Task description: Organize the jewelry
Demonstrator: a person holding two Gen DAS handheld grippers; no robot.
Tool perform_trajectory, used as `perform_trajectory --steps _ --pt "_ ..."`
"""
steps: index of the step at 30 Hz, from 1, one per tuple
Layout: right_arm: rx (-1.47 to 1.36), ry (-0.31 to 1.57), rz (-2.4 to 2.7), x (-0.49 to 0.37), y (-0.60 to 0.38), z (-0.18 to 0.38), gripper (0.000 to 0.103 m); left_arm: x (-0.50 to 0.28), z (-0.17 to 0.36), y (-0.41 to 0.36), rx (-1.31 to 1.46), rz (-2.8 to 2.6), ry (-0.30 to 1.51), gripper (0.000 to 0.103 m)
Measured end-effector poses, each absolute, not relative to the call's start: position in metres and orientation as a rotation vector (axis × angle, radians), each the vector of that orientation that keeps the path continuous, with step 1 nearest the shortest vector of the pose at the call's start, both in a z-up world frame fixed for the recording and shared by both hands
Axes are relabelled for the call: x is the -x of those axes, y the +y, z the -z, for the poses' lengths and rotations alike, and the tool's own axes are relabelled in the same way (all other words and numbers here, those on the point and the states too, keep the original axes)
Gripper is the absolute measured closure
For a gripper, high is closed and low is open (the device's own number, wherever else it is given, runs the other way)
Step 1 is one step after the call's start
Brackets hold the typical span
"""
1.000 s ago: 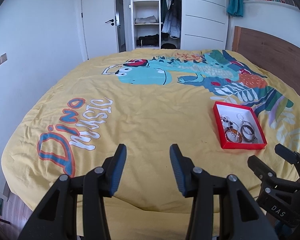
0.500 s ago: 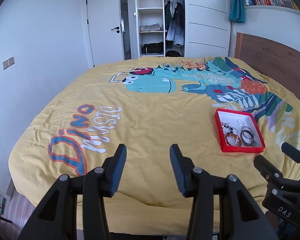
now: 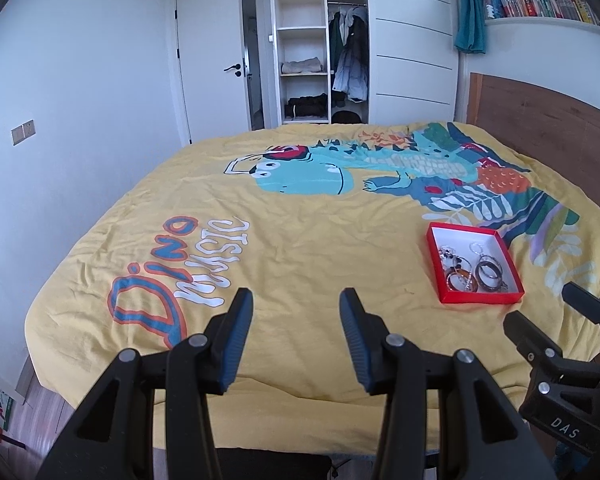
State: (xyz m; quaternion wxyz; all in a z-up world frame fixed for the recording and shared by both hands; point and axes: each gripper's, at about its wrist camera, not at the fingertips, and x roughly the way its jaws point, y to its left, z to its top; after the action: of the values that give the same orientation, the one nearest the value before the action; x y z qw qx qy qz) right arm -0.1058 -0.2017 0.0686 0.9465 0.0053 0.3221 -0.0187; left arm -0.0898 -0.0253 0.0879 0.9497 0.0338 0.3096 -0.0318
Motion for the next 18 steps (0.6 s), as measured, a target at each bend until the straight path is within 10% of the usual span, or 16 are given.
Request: perform_trajectory --steps 18 --pt "-0.038 0.644 0.086 0.126 -0.214 -0.057 0.005 0.105 -0.082 -0.034 -0.075 0.097 0.621 0.06"
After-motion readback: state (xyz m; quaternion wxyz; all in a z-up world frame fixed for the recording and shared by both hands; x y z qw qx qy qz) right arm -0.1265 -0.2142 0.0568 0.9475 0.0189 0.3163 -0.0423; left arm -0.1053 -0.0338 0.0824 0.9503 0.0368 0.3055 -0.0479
